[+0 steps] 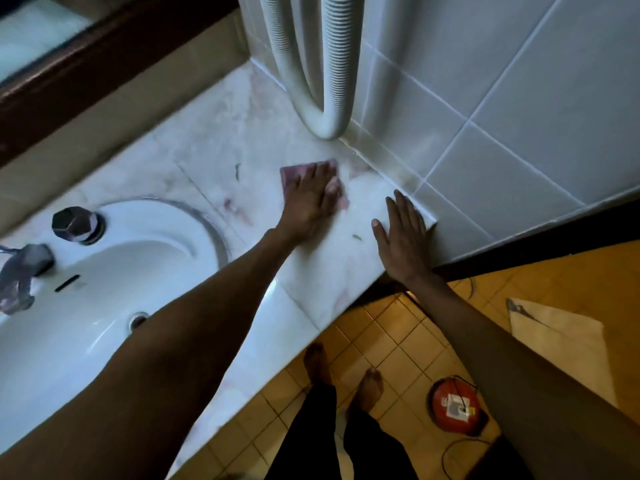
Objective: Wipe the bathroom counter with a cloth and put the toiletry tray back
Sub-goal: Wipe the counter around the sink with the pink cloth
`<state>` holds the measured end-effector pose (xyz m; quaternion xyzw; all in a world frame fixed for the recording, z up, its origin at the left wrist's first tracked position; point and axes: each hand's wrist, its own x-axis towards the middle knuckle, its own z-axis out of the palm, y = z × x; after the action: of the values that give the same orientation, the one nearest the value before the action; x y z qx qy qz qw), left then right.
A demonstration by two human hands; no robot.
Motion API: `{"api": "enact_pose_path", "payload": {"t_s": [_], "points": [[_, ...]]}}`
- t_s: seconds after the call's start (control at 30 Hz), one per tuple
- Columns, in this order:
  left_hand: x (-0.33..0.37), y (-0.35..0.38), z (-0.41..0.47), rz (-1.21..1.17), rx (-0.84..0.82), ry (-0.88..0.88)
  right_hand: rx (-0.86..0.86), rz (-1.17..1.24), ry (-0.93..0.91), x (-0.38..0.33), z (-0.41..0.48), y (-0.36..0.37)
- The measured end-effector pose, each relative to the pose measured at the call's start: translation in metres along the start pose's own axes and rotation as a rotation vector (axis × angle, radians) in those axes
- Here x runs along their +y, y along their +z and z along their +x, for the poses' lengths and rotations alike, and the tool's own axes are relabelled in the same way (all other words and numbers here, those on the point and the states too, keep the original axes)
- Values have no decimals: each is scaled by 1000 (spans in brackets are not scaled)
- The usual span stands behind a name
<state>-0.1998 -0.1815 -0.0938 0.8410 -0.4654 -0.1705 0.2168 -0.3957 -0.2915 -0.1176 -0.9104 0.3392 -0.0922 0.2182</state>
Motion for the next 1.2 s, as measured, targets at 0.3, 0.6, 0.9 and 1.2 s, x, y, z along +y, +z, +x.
{"api": "enact_pose_path", "payload": {"t_s": [0.3,0.6,0.9,1.2], "points": [[-56,-9,-23,245,-6,108,-20,-11,23,-4,-7,0],[15,28,-24,194,-25,95,-26,-19,-23,7,-37,-1],[-36,1,-88,311,-127,263,-57,5,-65,20,-43,-10],[75,53,12,203,-35,-94,-96,-2,-96,38,-63,-26]]}}
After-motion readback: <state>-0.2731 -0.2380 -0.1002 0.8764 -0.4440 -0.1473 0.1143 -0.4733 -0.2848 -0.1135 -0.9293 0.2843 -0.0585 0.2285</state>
